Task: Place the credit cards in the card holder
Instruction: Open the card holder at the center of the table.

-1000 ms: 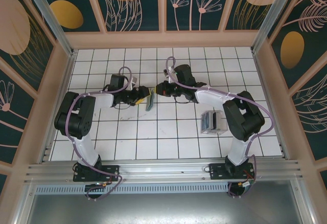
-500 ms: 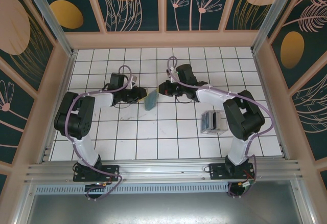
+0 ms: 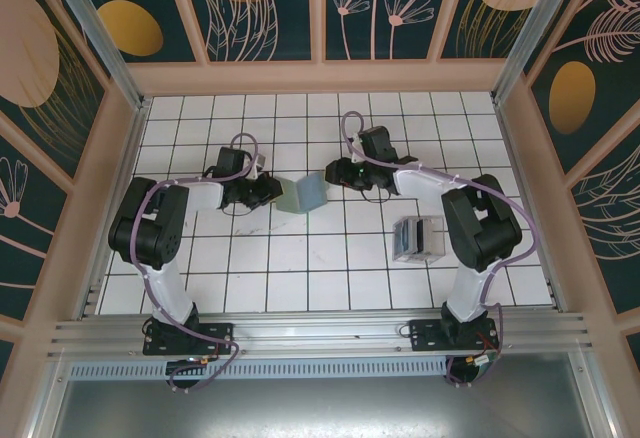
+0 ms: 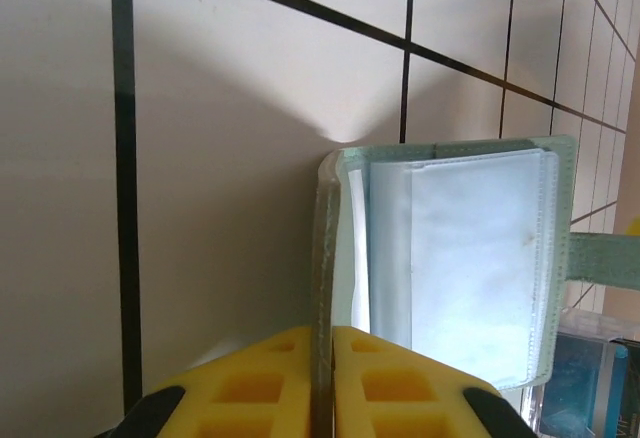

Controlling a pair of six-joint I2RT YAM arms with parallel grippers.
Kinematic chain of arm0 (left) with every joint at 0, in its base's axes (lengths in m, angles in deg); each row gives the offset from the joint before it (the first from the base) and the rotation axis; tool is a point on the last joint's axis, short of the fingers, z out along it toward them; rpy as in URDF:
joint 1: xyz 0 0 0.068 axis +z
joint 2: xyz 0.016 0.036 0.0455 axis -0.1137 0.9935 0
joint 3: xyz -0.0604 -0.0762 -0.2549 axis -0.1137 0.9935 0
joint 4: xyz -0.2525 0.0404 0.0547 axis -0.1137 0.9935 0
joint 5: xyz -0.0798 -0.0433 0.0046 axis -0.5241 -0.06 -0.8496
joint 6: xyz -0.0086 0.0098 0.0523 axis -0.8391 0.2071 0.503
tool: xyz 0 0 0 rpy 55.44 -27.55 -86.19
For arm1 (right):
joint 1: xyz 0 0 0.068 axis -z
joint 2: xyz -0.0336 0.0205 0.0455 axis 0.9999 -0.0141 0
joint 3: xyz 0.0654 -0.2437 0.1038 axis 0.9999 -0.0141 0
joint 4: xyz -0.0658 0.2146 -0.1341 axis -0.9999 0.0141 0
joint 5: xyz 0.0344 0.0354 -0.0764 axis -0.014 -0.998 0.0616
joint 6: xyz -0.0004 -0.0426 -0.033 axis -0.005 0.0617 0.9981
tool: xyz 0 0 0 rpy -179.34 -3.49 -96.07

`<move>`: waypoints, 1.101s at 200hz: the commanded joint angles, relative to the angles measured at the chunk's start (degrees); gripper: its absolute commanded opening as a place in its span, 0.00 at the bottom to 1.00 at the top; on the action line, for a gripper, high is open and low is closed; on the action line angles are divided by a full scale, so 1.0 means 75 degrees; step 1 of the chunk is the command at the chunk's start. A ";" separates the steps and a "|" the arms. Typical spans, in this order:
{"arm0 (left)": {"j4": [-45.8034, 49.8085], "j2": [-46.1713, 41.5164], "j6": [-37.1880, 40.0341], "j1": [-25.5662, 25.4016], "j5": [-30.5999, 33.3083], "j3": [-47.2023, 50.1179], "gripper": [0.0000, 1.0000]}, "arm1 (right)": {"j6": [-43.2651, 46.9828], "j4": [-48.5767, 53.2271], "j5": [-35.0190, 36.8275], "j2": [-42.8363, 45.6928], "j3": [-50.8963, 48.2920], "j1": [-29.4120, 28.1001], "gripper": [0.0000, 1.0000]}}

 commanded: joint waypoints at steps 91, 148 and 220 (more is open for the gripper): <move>-0.0531 0.0049 -0.0369 -0.0057 -0.0443 0.0418 0.06 | 0.0163 -0.0184 -0.2748 -0.1256 0.0358 0.0125 0.42; -0.0309 0.0079 -0.0299 -0.0049 -0.0245 0.0422 0.09 | 0.0025 -0.0466 -0.2957 -0.1241 0.0198 0.0133 0.15; -0.0808 0.0077 -0.0655 -0.0057 -0.0515 0.0453 0.20 | -0.0113 -0.0978 -0.3441 -0.1241 0.0088 -0.0065 0.08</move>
